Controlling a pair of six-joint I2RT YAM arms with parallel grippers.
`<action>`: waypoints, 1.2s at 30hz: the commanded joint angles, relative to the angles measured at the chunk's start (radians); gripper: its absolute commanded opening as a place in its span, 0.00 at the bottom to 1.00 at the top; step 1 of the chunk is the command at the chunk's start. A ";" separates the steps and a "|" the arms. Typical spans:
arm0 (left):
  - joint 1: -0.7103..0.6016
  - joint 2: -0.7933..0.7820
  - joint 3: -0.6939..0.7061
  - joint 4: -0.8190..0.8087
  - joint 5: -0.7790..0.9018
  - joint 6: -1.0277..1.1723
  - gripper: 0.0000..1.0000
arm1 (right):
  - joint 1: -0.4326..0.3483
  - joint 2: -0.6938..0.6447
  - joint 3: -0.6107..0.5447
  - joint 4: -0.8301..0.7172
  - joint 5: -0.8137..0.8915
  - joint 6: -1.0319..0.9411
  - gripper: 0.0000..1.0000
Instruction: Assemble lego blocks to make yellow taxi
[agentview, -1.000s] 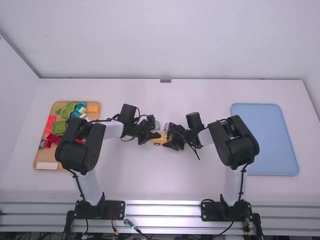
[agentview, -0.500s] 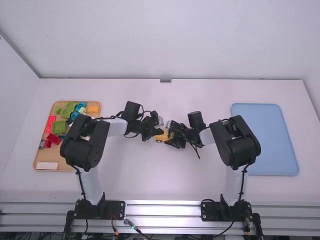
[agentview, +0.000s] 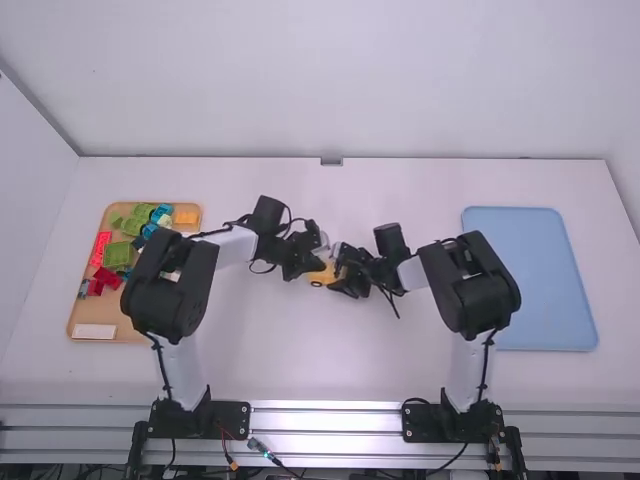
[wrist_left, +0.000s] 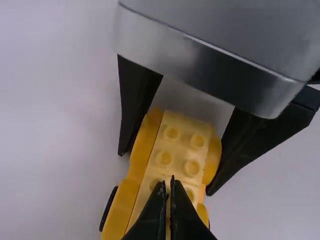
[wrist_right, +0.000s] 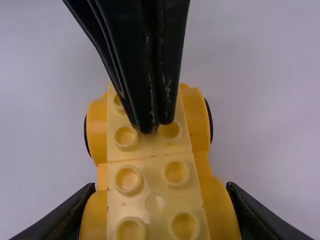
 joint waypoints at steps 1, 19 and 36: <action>-0.012 -0.046 -0.028 -0.024 -0.158 -0.057 0.02 | 0.001 0.013 -0.016 -0.016 0.032 -0.005 0.54; -0.011 -0.306 -0.029 0.023 -0.582 -0.354 0.99 | -0.035 0.001 -0.014 -0.155 0.045 -0.154 0.89; 0.221 -0.306 0.183 -0.189 -0.669 -0.542 0.99 | -0.091 -0.398 -0.015 -0.582 0.483 -0.156 0.99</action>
